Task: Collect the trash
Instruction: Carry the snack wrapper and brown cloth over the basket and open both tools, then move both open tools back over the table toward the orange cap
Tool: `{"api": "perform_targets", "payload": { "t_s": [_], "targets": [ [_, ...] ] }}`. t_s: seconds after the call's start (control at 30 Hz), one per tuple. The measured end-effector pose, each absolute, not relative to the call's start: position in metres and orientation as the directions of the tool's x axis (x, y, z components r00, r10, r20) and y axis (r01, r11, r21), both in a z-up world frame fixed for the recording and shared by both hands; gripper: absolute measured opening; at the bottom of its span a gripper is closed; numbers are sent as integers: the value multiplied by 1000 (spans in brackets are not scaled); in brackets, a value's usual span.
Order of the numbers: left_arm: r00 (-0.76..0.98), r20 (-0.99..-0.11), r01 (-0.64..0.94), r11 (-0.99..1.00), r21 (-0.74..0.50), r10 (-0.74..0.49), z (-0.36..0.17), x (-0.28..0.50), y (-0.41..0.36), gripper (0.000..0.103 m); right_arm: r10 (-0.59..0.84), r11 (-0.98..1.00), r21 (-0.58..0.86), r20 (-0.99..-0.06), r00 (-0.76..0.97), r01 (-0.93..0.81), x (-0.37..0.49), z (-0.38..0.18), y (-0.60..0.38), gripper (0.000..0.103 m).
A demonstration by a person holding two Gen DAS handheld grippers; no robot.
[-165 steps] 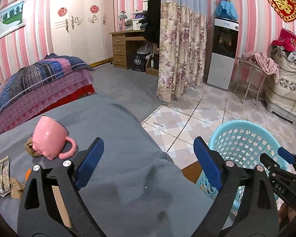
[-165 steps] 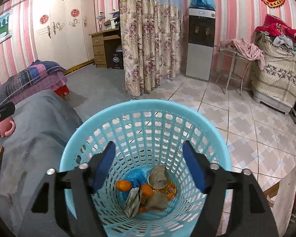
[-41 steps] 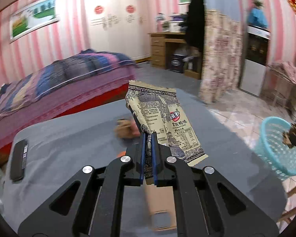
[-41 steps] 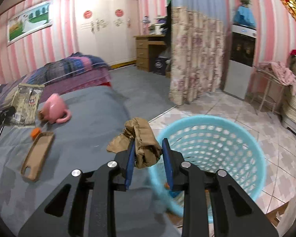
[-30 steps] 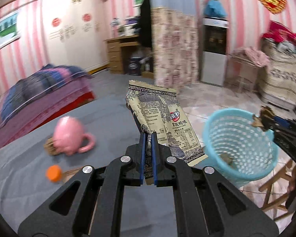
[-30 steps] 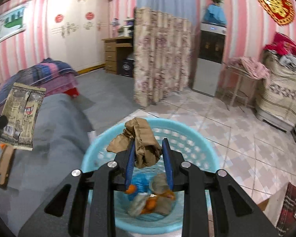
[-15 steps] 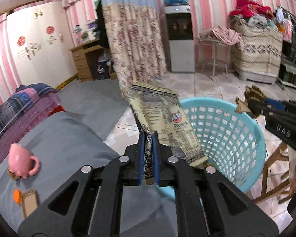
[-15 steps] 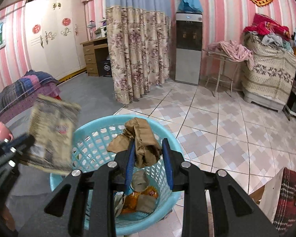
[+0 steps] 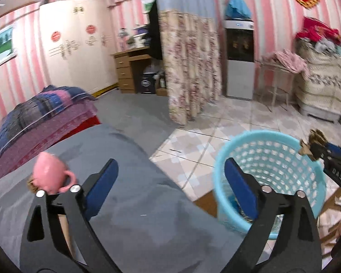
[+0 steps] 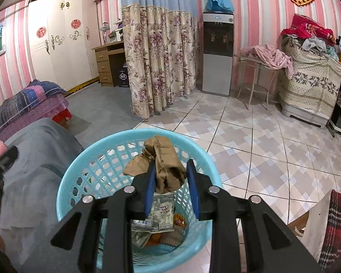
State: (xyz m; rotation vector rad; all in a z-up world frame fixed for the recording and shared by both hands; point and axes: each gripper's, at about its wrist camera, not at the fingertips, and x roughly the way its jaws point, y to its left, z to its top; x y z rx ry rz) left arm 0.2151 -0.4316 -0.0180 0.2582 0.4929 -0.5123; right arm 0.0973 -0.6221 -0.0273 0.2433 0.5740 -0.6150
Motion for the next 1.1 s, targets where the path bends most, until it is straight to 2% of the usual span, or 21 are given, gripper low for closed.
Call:
{"api": "perform_targets", "payload": {
  "t_s": [0.3,0.33,0.37,0.43,0.5,0.57,0.63,0.7,0.77,1.1],
  "targets": [
    [789,-511,429,901,62,-341,-14,234,-386,96,-473,804,42,-560,680,594,117,-28,-603,30],
    [790,-510,424,904,55,-340,-14,235,-383,96,-478,803,34,-558,678,595,118,-29,-601,38],
    [790,-509,421,906,48,-341,-14,234,-381,96,-483,803,28,-556,677,596,119,-28,-600,51],
    [791,-509,412,910,34,-339,-13,236,-377,96,-484,803,32,-548,683,595,118,-28,-598,65],
    [792,-509,408,912,29,-338,-11,237,-375,96,-482,802,39,-548,684,597,117,-28,-599,68],
    [795,-504,406,914,27,-338,-10,237,-372,96,-483,798,43,-551,681,601,116,-28,-599,81],
    [797,-500,405,914,26,-339,-8,236,-370,96,-488,796,43,-544,683,604,116,-26,-598,90],
    [798,-499,404,915,23,-339,-7,236,-368,97,-496,796,35,-533,685,604,116,-24,-595,91],
    [801,-493,402,915,23,-339,-6,235,-365,97,-508,795,20,-522,685,606,117,-21,-590,98],
    [819,-483,370,928,29,-312,2,233,-324,97,-498,820,-6,-500,709,572,125,-12,-565,98]
  ]
}}
